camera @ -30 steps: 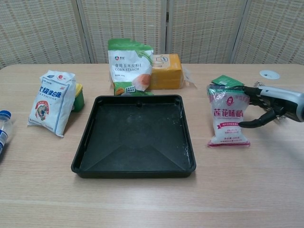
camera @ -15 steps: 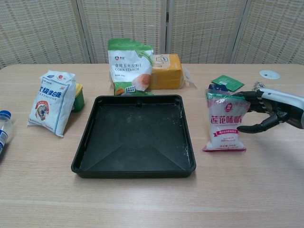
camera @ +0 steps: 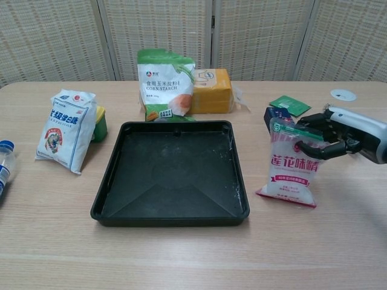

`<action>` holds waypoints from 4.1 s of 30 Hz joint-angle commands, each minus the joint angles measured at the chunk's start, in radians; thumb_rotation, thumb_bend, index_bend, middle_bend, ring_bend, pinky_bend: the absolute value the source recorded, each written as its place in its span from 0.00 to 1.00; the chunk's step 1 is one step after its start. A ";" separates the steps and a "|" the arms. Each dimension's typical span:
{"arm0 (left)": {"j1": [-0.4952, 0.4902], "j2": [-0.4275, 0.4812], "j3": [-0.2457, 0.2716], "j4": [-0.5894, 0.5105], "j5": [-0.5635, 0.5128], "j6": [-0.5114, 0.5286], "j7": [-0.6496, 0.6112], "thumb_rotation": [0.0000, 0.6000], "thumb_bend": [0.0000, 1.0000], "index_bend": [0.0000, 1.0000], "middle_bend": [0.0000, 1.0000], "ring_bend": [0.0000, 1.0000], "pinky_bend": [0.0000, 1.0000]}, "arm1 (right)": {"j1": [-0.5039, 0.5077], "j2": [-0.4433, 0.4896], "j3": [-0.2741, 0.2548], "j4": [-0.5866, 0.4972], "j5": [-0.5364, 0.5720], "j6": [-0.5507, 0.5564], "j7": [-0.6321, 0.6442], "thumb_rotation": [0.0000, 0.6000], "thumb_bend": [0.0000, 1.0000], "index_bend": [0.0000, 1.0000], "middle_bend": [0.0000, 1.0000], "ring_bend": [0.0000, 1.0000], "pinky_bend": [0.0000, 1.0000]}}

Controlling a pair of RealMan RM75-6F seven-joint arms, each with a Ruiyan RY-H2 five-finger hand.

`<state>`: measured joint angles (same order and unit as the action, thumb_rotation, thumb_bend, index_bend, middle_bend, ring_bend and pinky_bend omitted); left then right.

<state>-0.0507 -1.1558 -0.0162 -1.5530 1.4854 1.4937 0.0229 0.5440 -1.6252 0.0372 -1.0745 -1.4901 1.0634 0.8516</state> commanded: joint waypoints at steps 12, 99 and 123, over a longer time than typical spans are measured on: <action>-0.003 -0.008 0.002 0.020 0.017 0.000 -0.021 1.00 0.32 0.00 0.04 0.05 0.00 | -0.046 -0.043 0.138 -0.157 0.160 0.062 -0.231 1.00 0.60 0.59 0.53 0.61 0.64; 0.012 -0.007 0.022 0.012 0.042 0.010 -0.032 1.00 0.32 0.00 0.01 0.03 0.00 | -0.061 0.248 0.092 -0.254 0.161 -0.081 -0.246 1.00 0.36 0.00 0.09 0.25 0.31; 0.013 0.004 0.023 -0.028 0.045 0.010 0.007 1.00 0.32 0.00 0.01 0.03 0.00 | 0.121 0.118 0.047 -0.015 -0.070 -0.279 0.325 1.00 0.36 0.00 0.07 0.21 0.30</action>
<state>-0.0375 -1.1518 0.0068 -1.5812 1.5301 1.5035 0.0303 0.6544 -1.5041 0.1088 -1.0915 -1.5182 0.7506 1.1345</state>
